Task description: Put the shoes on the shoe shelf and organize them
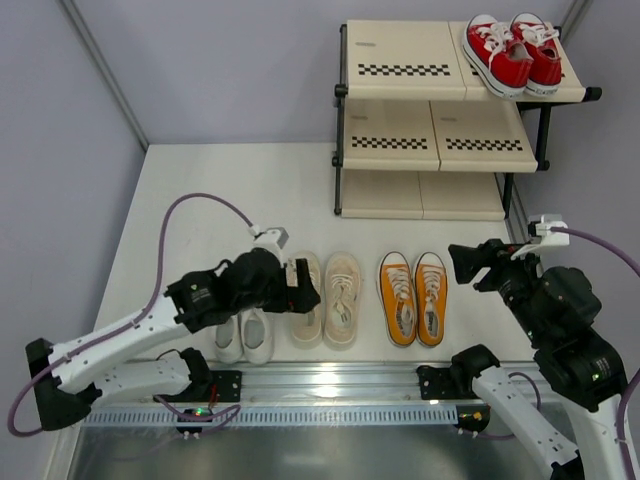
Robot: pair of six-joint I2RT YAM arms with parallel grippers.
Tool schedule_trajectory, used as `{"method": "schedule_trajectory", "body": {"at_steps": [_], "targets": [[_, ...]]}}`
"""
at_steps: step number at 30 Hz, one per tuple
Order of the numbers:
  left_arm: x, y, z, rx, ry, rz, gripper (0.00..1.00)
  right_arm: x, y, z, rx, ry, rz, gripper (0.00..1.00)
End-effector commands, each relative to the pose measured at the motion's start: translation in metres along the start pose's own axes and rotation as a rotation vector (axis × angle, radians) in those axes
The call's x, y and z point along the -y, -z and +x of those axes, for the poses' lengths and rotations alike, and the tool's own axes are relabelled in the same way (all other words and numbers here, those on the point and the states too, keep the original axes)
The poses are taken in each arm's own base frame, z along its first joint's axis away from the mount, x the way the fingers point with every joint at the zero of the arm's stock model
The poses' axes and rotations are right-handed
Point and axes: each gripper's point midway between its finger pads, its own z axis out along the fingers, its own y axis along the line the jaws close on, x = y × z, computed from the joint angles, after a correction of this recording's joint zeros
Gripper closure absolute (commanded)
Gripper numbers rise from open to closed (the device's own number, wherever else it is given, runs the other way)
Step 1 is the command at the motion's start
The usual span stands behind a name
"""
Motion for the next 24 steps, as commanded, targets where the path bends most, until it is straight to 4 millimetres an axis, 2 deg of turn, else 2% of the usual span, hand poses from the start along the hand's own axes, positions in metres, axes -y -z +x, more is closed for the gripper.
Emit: {"method": "schedule_trajectory", "body": {"at_steps": [1,5,9,10,14,20,24], "targets": [[0.015,-0.012,0.001,0.075,-0.070,-0.115,0.00,0.025,0.007,0.017,-0.038,-0.049,0.132,0.31],[0.029,-0.036,0.023,0.039,-0.065,-0.118,0.00,0.031,0.004,0.033,-0.095,-0.057,0.169,0.22],[0.030,-0.044,0.028,0.048,-0.053,-0.145,0.00,0.036,0.001,0.054,-0.146,-0.079,0.186,0.11],[0.029,-0.046,0.030,0.043,-0.058,-0.157,0.00,0.034,-0.001,0.059,-0.152,-0.085,0.174,0.05],[0.023,-0.057,0.035,0.012,-0.116,-0.260,0.00,0.031,-0.007,0.089,-0.205,-0.108,0.130,0.05],[0.016,-0.073,0.044,0.013,-0.125,-0.292,0.00,0.028,-0.004,0.071,-0.150,-0.118,0.121,0.05],[0.007,-0.082,0.048,0.025,-0.113,-0.323,0.00,0.023,-0.006,0.073,-0.182,-0.119,0.107,0.05]]}}
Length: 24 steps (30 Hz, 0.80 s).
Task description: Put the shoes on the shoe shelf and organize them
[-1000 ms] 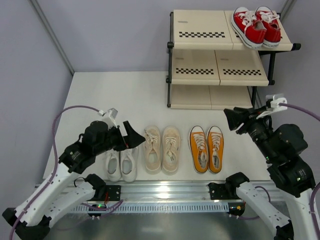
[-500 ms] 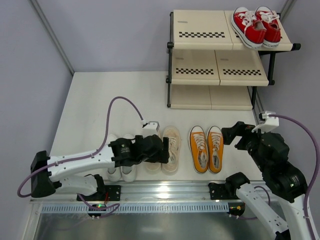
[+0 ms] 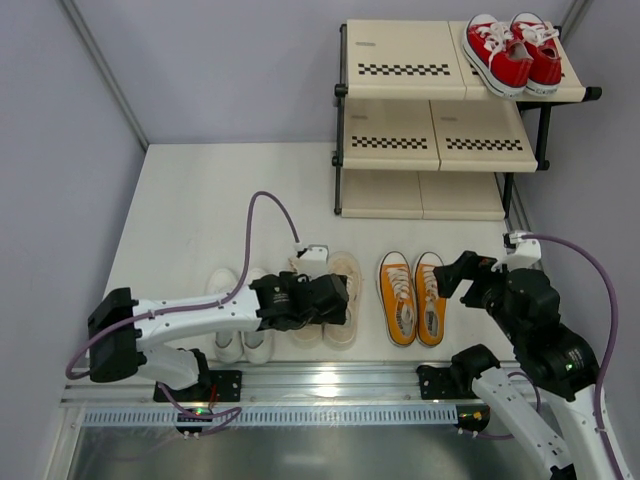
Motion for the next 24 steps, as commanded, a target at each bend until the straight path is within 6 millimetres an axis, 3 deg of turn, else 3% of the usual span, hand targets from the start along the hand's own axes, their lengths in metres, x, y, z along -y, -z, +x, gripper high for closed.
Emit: {"method": "schedule_trajectory", "body": {"at_steps": [1,9,12,15,18,19,20,24], "targets": [[-0.005,-0.012,-0.001,0.054,0.032,-0.031,0.00,-0.014,0.004,-0.012,0.016,-0.019,-0.051,0.05],[0.000,-0.041,0.009,0.030,-0.034,-0.024,0.03,-0.012,0.014,-0.009,0.036,-0.077,-0.065,0.05],[-0.001,-0.053,0.015,0.005,-0.046,-0.015,0.22,-0.011,0.014,-0.007,0.041,-0.086,-0.063,0.05],[-0.007,-0.066,0.020,-0.016,-0.038,-0.018,0.57,-0.015,0.008,-0.005,0.021,-0.078,-0.073,0.05],[-0.011,-0.070,0.025,-0.020,-0.036,-0.018,0.80,-0.021,0.001,-0.005,0.006,-0.074,-0.092,0.07],[-0.017,-0.073,0.030,-0.030,-0.038,-0.032,0.94,-0.025,0.000,-0.007,0.009,-0.074,-0.108,0.07],[-0.018,-0.073,0.032,-0.033,-0.034,-0.031,1.00,-0.026,-0.003,-0.007,0.004,-0.073,-0.111,0.07],[-0.020,-0.062,0.032,-0.043,-0.017,-0.013,1.00,-0.029,-0.006,-0.007,-0.006,-0.069,-0.119,0.09]]}}
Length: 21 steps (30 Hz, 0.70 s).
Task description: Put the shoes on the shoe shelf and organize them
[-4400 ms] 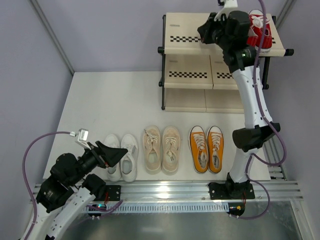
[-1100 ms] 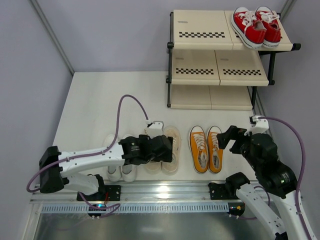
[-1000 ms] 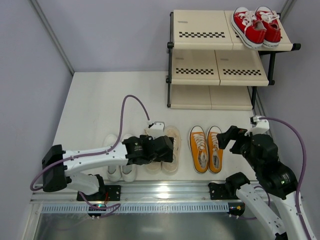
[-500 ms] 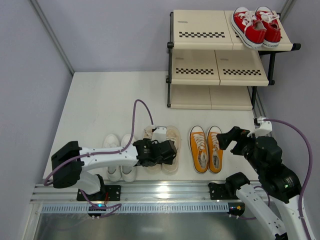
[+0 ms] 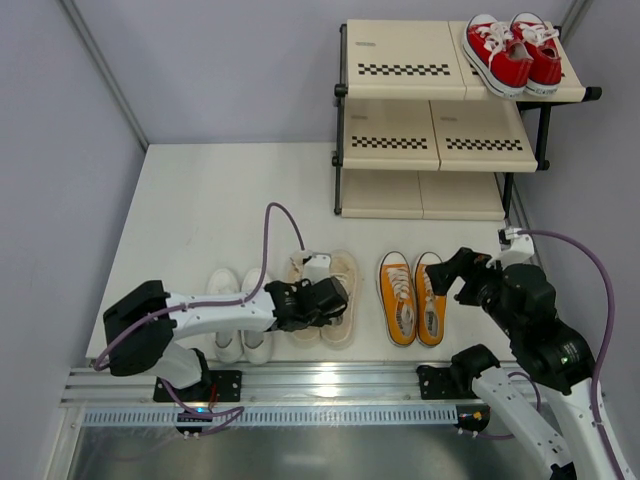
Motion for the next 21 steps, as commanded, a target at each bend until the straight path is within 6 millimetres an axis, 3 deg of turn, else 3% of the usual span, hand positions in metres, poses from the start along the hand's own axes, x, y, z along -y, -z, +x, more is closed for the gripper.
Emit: {"method": "schedule_trajectory", "body": {"at_steps": [1,4,5,7,8,14,21], "targets": [[-0.007,0.011,0.000,-0.010,0.013,0.011,1.00,-0.012,-0.004,-0.007,0.016,-0.006,-0.049,0.09],[-0.003,0.037,-0.020,0.030,0.006,0.017,1.00,-0.010,-0.002,-0.008,0.031,-0.007,-0.048,0.08],[0.005,0.054,-0.038,0.068,0.015,0.051,1.00,-0.008,-0.002,-0.007,0.035,-0.006,-0.041,0.08],[0.001,0.069,-0.049,0.089,0.005,0.038,1.00,-0.008,-0.001,-0.008,0.045,-0.008,-0.043,0.09],[0.007,0.084,-0.064,0.120,0.019,0.068,1.00,-0.007,-0.001,-0.009,0.048,-0.008,-0.038,0.08],[0.012,0.128,-0.099,0.194,0.030,0.112,1.00,-0.006,0.000,-0.014,0.068,0.002,-0.030,0.08],[0.033,0.160,-0.128,0.262,-0.007,0.161,1.00,0.001,0.011,-0.020,0.107,0.010,0.001,0.08]]}}
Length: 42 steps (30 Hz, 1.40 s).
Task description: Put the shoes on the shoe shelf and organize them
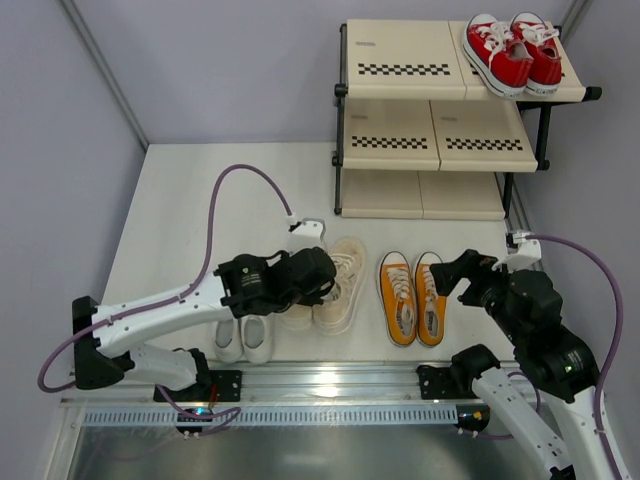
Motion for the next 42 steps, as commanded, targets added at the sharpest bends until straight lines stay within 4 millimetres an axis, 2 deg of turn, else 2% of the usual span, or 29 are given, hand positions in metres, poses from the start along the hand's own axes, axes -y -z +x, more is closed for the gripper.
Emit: {"method": "schedule_trajectory", "body": {"at_steps": [1,2,3,4,6,7,9,10,11,12,16,22,23,24,26,27,28,29,30,31,32,33,36,37,38,39,40,41,42], "targets": [[0.031,0.043,-0.068,0.189,0.030,0.096,1.00,0.001,0.010,-0.017,0.071,0.010,0.007,0.09],[0.035,0.050,-0.075,0.204,0.018,0.103,1.00,0.002,0.012,-0.017,0.075,0.010,0.008,0.08],[0.041,0.065,-0.096,0.244,-0.003,0.106,1.00,0.002,0.014,-0.019,0.079,0.012,0.011,0.08],[0.044,0.072,-0.106,0.264,-0.013,0.107,1.00,0.003,0.015,-0.018,0.078,0.012,0.014,0.08],[0.043,0.088,-0.129,0.312,-0.038,0.078,1.00,0.003,0.017,-0.019,0.083,0.014,0.013,0.09],[0.050,0.105,-0.153,0.362,-0.042,0.090,1.00,0.003,0.017,-0.019,0.084,0.012,0.012,0.08],[0.052,0.120,-0.172,0.404,-0.054,0.086,1.00,0.003,0.018,-0.020,0.088,0.016,0.010,0.09],[0.055,0.120,-0.180,0.420,-0.093,0.065,1.00,0.002,0.018,-0.021,0.091,0.017,0.006,0.08],[0.058,0.139,-0.199,0.471,-0.067,0.092,1.00,0.002,0.018,-0.021,0.092,0.017,0.008,0.09],[0.064,0.140,-0.208,0.498,-0.075,0.086,1.00,0.003,0.018,-0.020,0.090,0.022,0.007,0.08],[0.077,0.176,-0.254,0.656,-0.056,0.152,1.00,0.003,0.016,-0.020,0.087,0.033,0.008,0.09],[0.089,0.206,-0.308,0.908,-0.141,0.123,1.00,-0.001,0.012,-0.019,0.079,0.043,-0.010,0.09],[0.097,0.218,-0.320,0.972,-0.107,0.159,1.00,-0.002,0.010,-0.019,0.072,0.047,-0.012,0.09],[0.099,0.217,-0.326,1.001,-0.182,0.112,1.00,-0.004,0.009,-0.018,0.068,0.047,-0.020,0.08],[0.102,0.222,-0.338,1.050,-0.204,0.085,1.00,-0.004,0.007,-0.017,0.064,0.048,-0.023,0.09],[0.107,0.218,-0.345,1.076,-0.237,0.042,1.00,-0.005,0.006,-0.016,0.064,0.046,-0.028,0.09],[0.106,0.227,-0.354,1.108,-0.230,0.029,1.00,-0.006,0.005,-0.016,0.061,0.046,-0.032,0.08],[0.107,0.229,-0.358,1.122,-0.237,0.019,1.00,-0.007,0.005,-0.015,0.061,0.046,-0.037,0.08],[0.114,0.220,-0.360,1.126,-0.263,-0.002,1.00,-0.007,0.004,-0.014,0.058,0.046,-0.039,0.08],[0.111,0.228,-0.364,1.142,-0.245,0.001,1.00,-0.007,0.003,-0.014,0.056,0.047,-0.038,0.08],[0.112,0.228,-0.364,1.142,-0.246,0.005,1.00,-0.006,0.003,-0.013,0.053,0.050,-0.038,0.08],[0.110,0.229,-0.362,1.133,-0.248,0.014,1.00,-0.006,0.003,-0.013,0.055,0.050,-0.034,0.08],[0.108,0.209,-0.347,1.068,-0.237,0.016,1.00,-0.005,0.005,-0.016,0.066,0.053,-0.030,0.09],[0.096,0.217,-0.341,1.053,-0.179,0.038,1.00,-0.005,0.005,-0.016,0.064,0.055,-0.030,0.09],[0.098,0.193,-0.324,0.994,-0.209,0.024,1.00,-0.004,0.005,-0.016,0.065,0.055,-0.025,0.08],[0.095,0.186,-0.314,0.966,-0.199,0.025,1.00,-0.004,0.006,-0.017,0.066,0.055,-0.024,0.09],[0.076,0.198,-0.304,0.950,-0.156,0.025,1.00,-0.004,0.008,-0.018,0.071,0.053,-0.023,0.08],[0.074,0.192,-0.292,0.925,-0.093,0.049,1.00,-0.003,0.008,-0.018,0.070,0.052,-0.016,0.08],[0.070,0.164,-0.264,0.862,-0.119,0.019,1.00,-0.003,0.010,-0.020,0.076,0.051,-0.015,0.08]]}}
